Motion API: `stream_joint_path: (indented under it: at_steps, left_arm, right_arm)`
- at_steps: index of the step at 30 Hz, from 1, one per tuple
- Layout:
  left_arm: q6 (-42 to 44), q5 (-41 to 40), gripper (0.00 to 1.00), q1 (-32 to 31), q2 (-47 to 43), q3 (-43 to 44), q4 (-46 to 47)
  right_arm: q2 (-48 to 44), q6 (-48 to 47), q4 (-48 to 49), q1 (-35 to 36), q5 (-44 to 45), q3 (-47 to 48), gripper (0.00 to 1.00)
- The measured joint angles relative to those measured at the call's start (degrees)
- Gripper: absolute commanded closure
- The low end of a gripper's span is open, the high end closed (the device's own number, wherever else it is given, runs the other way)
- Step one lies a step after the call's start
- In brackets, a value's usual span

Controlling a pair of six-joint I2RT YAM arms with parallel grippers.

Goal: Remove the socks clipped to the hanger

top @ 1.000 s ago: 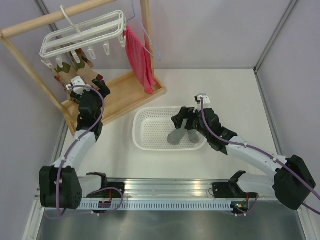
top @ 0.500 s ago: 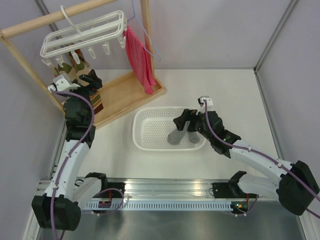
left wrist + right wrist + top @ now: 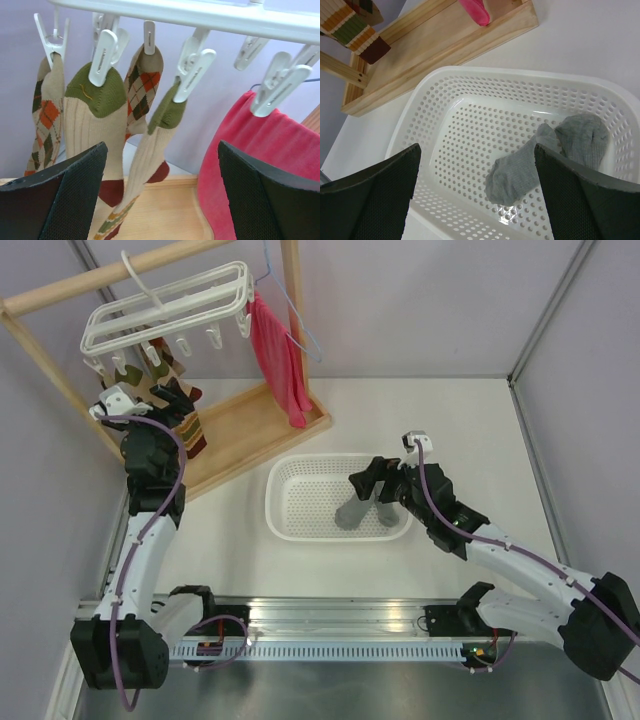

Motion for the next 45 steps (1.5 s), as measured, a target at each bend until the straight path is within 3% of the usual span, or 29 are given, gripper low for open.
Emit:
stream_joint_path:
  at_steps: [10, 30, 36, 43, 45]
  left_arm:
    - [-0.1, 8.0, 0.13, 6.6, 6.2, -2.1, 4.8]
    - [-5.9, 17.2, 0.40, 7.7, 11.3, -3.0, 13.3]
    - [-6.7, 19.1, 0.57, 7.7, 14.2, -2.4, 14.5]
    - [-7.7, 21.5, 0.93, 7.7, 15.1, -1.9, 14.8]
    - [-8.0, 21.8, 0.98, 7.7, 15.0, -1.9, 14.9]
  right_arm:
    - [0.6, -0.2, 0.0, 0.0, 0.3, -0.1, 0.03]
    - [7.3, -0.2, 1.4, 0.0, -0.5, -0.1, 0.03]
    - [7.4, -0.2, 1.8, 0.0, -0.6, -0.1, 0.04]
    - [7.4, -0.2, 1.9, 0.0, -0.7, -0.1, 0.04]
    - [7.5, -0.2, 2.1, 0.0, -1.0, -0.1, 0.04]
